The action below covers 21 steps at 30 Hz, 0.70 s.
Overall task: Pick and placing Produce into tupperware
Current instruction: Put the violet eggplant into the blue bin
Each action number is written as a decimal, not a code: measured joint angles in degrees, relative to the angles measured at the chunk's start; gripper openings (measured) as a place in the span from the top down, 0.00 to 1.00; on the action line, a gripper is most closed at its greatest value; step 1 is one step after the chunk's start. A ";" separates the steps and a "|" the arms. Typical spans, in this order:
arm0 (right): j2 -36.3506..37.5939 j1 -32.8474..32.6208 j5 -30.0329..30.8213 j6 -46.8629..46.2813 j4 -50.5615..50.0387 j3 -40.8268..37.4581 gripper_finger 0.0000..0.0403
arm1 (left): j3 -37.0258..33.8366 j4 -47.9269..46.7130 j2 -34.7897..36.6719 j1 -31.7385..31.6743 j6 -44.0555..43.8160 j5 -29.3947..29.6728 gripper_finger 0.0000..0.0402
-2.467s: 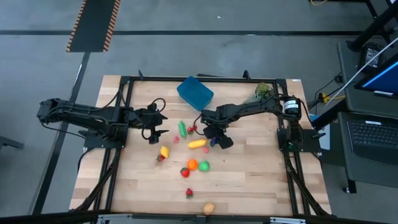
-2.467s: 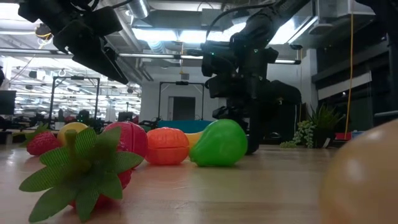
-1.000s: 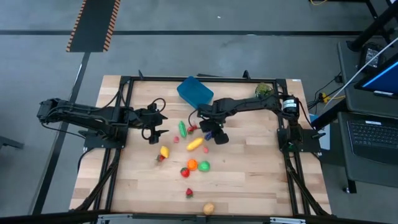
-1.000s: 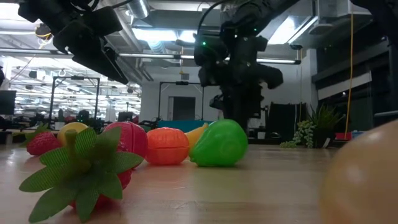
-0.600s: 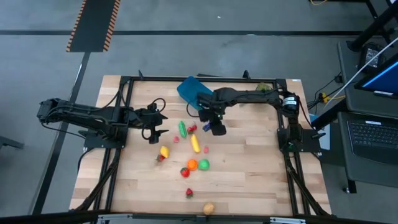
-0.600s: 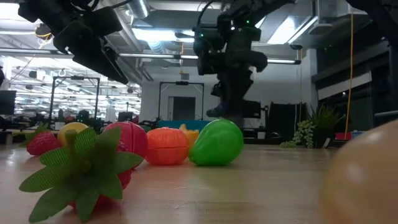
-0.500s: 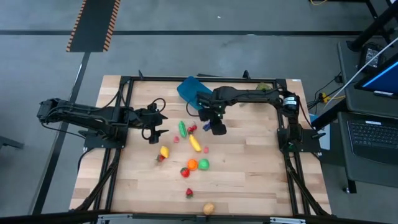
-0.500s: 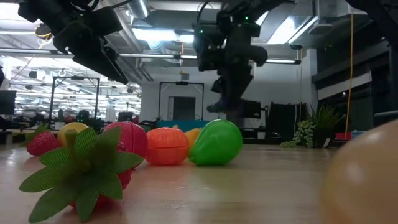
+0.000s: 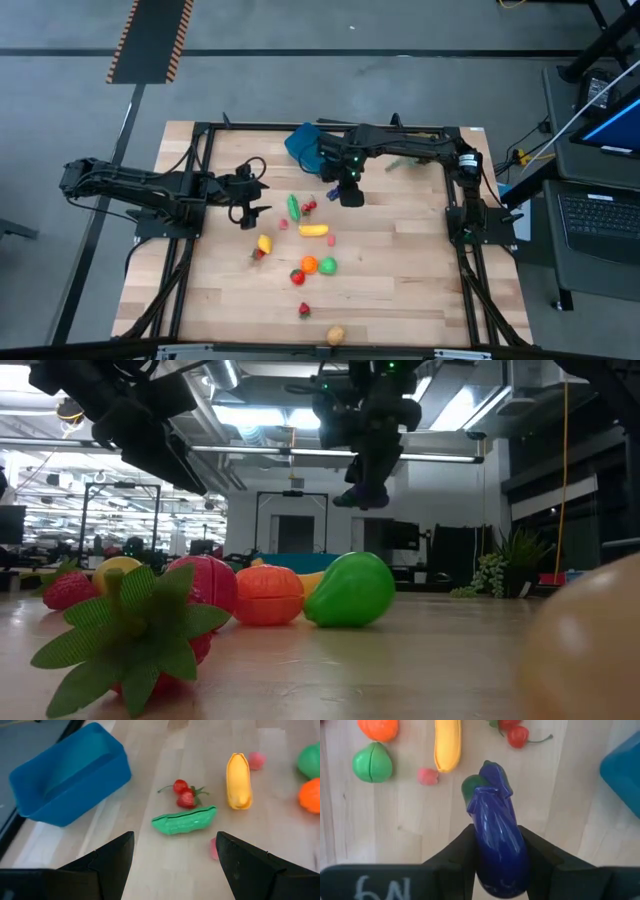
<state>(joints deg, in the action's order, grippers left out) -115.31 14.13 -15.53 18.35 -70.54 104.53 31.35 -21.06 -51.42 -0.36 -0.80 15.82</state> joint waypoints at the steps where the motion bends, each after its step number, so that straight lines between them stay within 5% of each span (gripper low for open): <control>1: 0.00 0.00 0.02 -0.04 -0.02 0.00 0.70 | 0.00 0.00 -0.02 0.00 0.11 0.01 0.32; 15: 0.30 1.07 0.02 0.30 0.20 -0.04 0.70 | 0.00 0.01 -0.01 0.00 1.46 0.06 0.32; 21: 5.94 2.78 0.16 -2.27 3.24 -3.55 0.70 | 0.00 -0.06 0.00 0.00 1.44 0.06 0.32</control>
<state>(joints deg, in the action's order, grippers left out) -109.37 16.91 -15.37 16.07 -67.30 100.98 31.35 -21.11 -51.42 -0.36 0.64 15.88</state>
